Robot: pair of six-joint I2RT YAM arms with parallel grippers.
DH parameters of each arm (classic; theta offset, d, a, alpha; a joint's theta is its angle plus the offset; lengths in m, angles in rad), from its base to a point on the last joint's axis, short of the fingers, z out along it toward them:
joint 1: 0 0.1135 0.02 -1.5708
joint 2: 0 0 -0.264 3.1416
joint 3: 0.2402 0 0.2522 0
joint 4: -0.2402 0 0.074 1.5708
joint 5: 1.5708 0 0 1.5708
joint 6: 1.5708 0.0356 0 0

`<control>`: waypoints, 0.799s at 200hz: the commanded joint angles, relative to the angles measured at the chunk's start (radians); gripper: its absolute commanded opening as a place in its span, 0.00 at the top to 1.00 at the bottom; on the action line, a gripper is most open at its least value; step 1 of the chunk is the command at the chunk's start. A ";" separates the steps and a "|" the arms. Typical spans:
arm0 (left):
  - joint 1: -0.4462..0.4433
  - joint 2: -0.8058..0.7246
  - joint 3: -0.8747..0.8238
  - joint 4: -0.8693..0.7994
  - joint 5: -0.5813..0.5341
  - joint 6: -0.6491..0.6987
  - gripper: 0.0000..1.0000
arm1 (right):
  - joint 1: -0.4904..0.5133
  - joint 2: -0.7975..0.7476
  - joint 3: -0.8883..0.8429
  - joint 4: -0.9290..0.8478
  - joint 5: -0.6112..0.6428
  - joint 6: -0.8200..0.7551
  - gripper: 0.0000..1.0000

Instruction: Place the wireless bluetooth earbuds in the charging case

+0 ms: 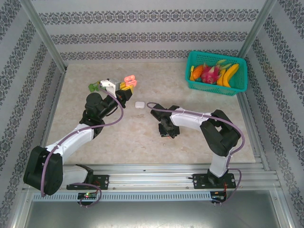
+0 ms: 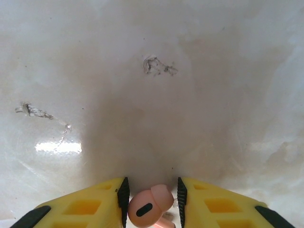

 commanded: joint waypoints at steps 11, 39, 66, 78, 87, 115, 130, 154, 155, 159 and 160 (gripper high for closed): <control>0.012 -0.020 0.019 0.052 0.021 -0.010 1.00 | 0.019 -0.002 -0.024 -0.056 -0.011 0.015 0.65; 0.011 -0.020 0.019 0.051 0.022 -0.009 1.00 | 0.018 0.008 -0.024 -0.052 -0.012 0.013 0.66; 0.011 -0.023 0.016 0.053 0.019 -0.009 1.00 | 0.019 0.016 -0.021 -0.052 -0.011 0.011 0.67; 0.011 -0.023 0.016 0.052 0.019 -0.008 1.00 | 0.018 0.016 -0.021 -0.051 -0.012 0.011 0.68; 0.011 -0.023 0.016 0.051 0.020 -0.007 1.00 | 0.019 0.016 -0.021 -0.052 -0.012 0.012 0.69; 0.012 -0.023 0.014 0.051 0.020 -0.007 1.00 | 0.019 0.011 -0.024 -0.051 -0.012 0.012 0.71; 0.012 -0.023 0.014 0.051 0.020 -0.007 1.00 | 0.019 0.004 -0.027 -0.050 -0.011 0.015 0.73; 0.011 -0.021 0.018 0.050 0.023 -0.007 1.00 | 0.018 -0.012 -0.030 -0.045 -0.012 0.020 0.75; 0.010 -0.021 0.018 0.050 0.024 -0.007 1.00 | 0.018 -0.013 -0.031 -0.045 -0.011 0.020 0.76; 0.011 -0.021 0.018 0.050 0.022 -0.007 1.00 | 0.018 -0.016 -0.032 -0.042 -0.010 0.022 0.76; 0.011 -0.021 0.018 0.050 0.023 -0.007 1.00 | 0.018 -0.016 -0.032 -0.042 -0.010 0.022 0.76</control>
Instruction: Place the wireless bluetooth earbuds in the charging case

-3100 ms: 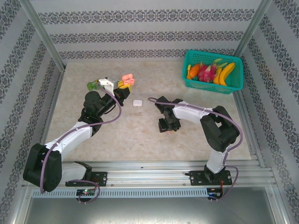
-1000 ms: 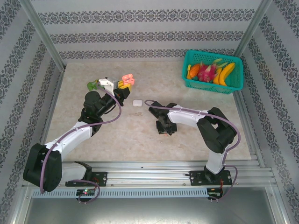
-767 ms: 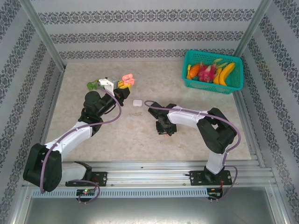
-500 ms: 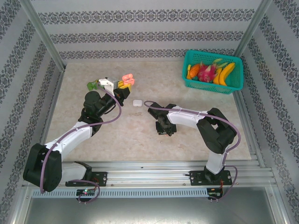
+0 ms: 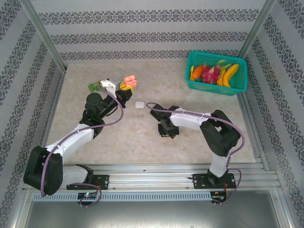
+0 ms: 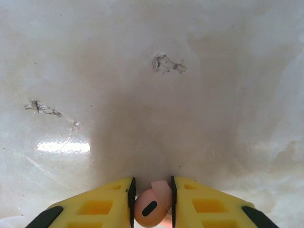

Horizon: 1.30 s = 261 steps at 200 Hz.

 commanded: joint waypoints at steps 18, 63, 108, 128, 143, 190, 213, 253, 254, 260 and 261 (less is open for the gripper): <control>0.011 -0.021 0.019 0.049 0.022 -0.007 1.00 | 0.015 -0.025 -0.030 -0.047 -0.002 0.021 0.77; 0.010 -0.020 0.021 0.045 0.023 -0.005 1.00 | 0.009 -0.050 -0.035 -0.050 0.016 0.031 0.78; 0.012 -0.020 0.021 0.045 0.025 -0.005 1.00 | -0.006 -0.099 -0.059 -0.058 0.075 0.069 0.82; 0.012 -0.017 0.021 0.049 0.025 -0.006 1.00 | -0.018 -0.125 -0.076 -0.066 0.108 0.108 0.83; 0.011 -0.015 0.022 0.051 0.027 -0.008 1.00 | -0.028 -0.145 -0.091 -0.065 0.126 0.151 0.83; 0.011 0.000 0.028 0.062 0.036 -0.018 1.00 | -0.053 -0.170 -0.148 -0.017 0.100 0.388 0.83; 0.011 0.006 0.032 0.065 0.041 -0.025 1.00 | -0.052 -0.140 -0.129 -0.029 0.090 0.490 0.83; 0.011 0.014 0.034 0.070 0.049 -0.034 1.00 | -0.058 -0.085 -0.073 -0.049 0.069 0.561 0.69; 0.012 0.014 0.034 0.070 0.050 -0.033 1.00 | -0.058 -0.084 -0.072 -0.049 0.068 0.561 0.68; 0.010 0.016 0.034 0.071 0.050 -0.035 1.00 | -0.060 -0.079 -0.063 -0.052 0.064 0.558 0.63; 0.010 0.017 0.034 0.071 0.050 -0.035 1.00 | -0.060 -0.079 -0.061 -0.052 0.063 0.557 0.62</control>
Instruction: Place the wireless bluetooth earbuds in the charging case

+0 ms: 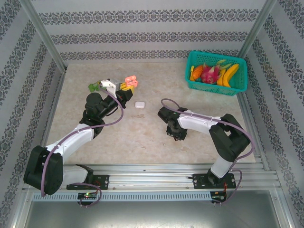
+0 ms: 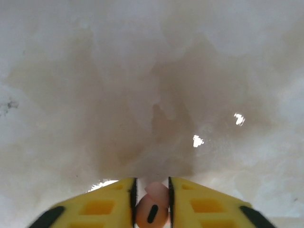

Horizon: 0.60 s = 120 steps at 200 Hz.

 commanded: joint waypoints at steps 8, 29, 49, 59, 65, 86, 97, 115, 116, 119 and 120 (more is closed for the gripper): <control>0.011 0.010 0.035 0.061 0.025 -0.026 1.00 | -0.012 0.026 0.059 -0.029 -0.012 0.058 0.57; 0.010 0.009 0.036 0.056 0.030 -0.022 1.00 | -0.010 -0.011 0.068 -0.032 0.003 0.015 0.51; 0.011 0.008 0.038 0.049 0.033 -0.017 1.00 | -0.022 -0.063 0.053 0.016 -0.014 -0.117 0.48; 0.010 0.011 0.039 0.045 0.039 -0.014 1.00 | -0.029 -0.080 0.049 0.039 -0.034 -0.212 0.47; 0.010 0.012 0.039 0.042 0.041 -0.014 1.00 | -0.035 -0.086 0.051 0.045 -0.052 -0.274 0.47; 0.011 0.016 0.039 0.043 0.052 -0.015 1.00 | -0.046 -0.088 0.071 0.053 -0.125 -0.515 0.46; 0.011 0.014 0.040 0.036 0.054 -0.011 1.00 | -0.050 -0.076 0.081 0.030 -0.150 -0.623 0.46; 0.010 0.011 0.048 0.024 0.062 -0.003 1.00 | -0.057 -0.056 0.090 -0.012 -0.167 -0.721 0.46; 0.011 0.010 0.048 0.022 0.062 -0.003 1.00 | -0.057 -0.055 0.090 -0.015 -0.167 -0.724 0.46; 0.010 0.011 0.049 0.020 0.062 -0.002 1.00 | -0.059 -0.052 0.090 -0.020 -0.168 -0.734 0.46; 0.010 0.010 0.049 0.019 0.063 -0.001 1.00 | -0.060 -0.051 0.089 -0.022 -0.168 -0.736 0.46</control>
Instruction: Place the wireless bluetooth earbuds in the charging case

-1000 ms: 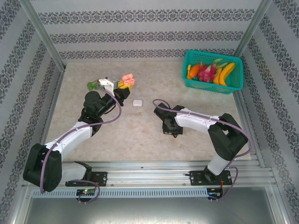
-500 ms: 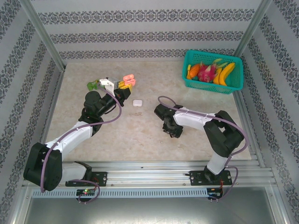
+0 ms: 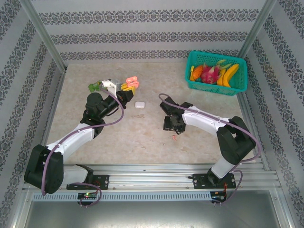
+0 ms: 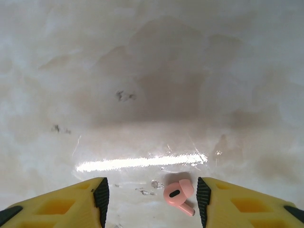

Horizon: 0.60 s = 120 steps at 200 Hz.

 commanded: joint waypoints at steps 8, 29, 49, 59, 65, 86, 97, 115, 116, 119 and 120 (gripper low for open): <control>0.011 -0.001 0.053 0.009 0.033 0.009 1.00 | -0.016 0.025 0.022 -0.063 -0.052 -0.254 0.46; 0.011 -0.004 0.055 -0.008 0.037 0.017 1.00 | -0.026 0.034 0.001 -0.068 -0.061 -0.254 0.48; 0.011 -0.007 0.056 -0.016 0.038 0.021 1.00 | -0.030 0.047 -0.014 -0.068 -0.061 -0.239 0.48; 0.012 -0.009 0.058 -0.022 0.040 0.024 1.00 | -0.029 0.056 -0.020 -0.066 -0.063 -0.230 0.48; 0.012 -0.010 0.059 -0.023 0.040 0.024 1.00 | -0.029 0.059 -0.023 -0.064 -0.066 -0.224 0.48; 0.011 -0.009 0.060 -0.027 0.039 0.028 1.00 | -0.027 0.073 -0.028 -0.054 -0.072 -0.206 0.49; 0.012 -0.010 0.061 -0.028 0.039 0.029 1.00 | -0.025 0.079 -0.027 -0.056 -0.071 -0.196 0.49; 0.011 -0.007 0.061 -0.028 0.039 0.032 1.00 | -0.023 0.087 -0.027 -0.061 -0.065 -0.173 0.50; 0.011 -0.007 0.062 -0.028 0.038 0.032 1.00 | -0.024 0.087 -0.027 -0.062 -0.065 -0.173 0.50; 0.011 -0.007 0.062 -0.028 0.039 0.032 1.00 | -0.023 0.087 -0.026 -0.063 -0.062 -0.169 0.50; 0.010 -0.006 0.061 -0.028 0.039 0.032 1.00 | -0.023 0.089 -0.026 -0.063 -0.063 -0.168 0.50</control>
